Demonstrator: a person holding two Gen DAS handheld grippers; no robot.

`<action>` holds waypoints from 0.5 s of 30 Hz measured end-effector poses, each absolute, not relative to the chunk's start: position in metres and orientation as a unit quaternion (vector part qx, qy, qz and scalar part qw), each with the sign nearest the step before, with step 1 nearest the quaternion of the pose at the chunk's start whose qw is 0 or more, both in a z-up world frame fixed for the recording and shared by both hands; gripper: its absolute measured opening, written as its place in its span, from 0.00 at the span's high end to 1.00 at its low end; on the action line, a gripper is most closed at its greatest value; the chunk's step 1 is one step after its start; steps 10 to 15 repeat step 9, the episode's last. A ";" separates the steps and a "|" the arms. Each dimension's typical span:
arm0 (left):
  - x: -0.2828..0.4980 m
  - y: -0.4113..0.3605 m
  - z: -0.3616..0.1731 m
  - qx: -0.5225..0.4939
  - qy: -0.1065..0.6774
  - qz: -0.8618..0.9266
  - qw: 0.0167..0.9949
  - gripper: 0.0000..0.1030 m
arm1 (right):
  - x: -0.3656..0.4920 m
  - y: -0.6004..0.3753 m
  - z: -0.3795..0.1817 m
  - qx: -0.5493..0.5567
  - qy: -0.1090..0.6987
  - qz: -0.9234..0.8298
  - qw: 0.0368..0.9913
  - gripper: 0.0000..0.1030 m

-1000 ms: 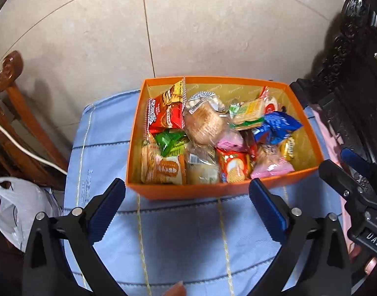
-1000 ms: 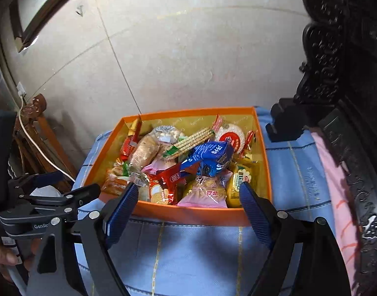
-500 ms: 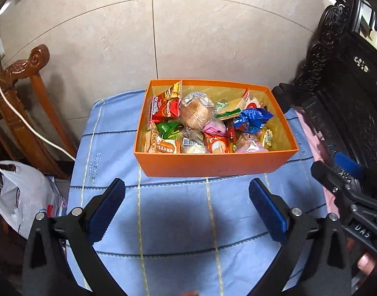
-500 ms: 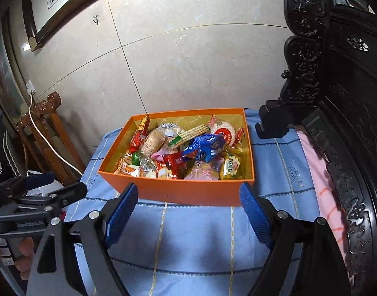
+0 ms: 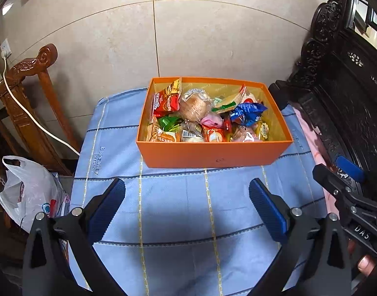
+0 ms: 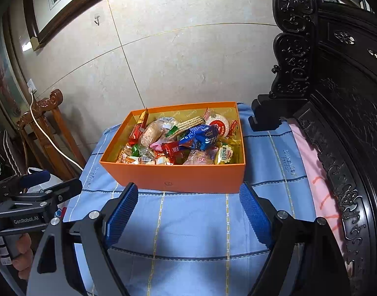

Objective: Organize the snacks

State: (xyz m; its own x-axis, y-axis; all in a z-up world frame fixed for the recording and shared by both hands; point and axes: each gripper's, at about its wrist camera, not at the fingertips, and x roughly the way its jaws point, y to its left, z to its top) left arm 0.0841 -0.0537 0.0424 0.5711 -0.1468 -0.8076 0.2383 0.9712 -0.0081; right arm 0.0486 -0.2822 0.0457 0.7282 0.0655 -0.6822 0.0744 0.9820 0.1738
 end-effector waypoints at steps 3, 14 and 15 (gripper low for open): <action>0.081 -0.053 0.042 0.052 0.458 -0.111 0.881 0.04 | 0.047 -0.280 0.046 0.093 0.368 -0.001 0.925 0.18; 0.076 -0.047 0.045 0.041 0.458 -0.100 0.883 0.04 | 0.045 -0.278 0.048 0.087 0.367 0.000 0.926 0.17; 0.076 -0.047 0.045 0.041 0.458 -0.100 0.883 0.04 | 0.045 -0.278 0.048 0.087 0.367 0.000 0.926 0.17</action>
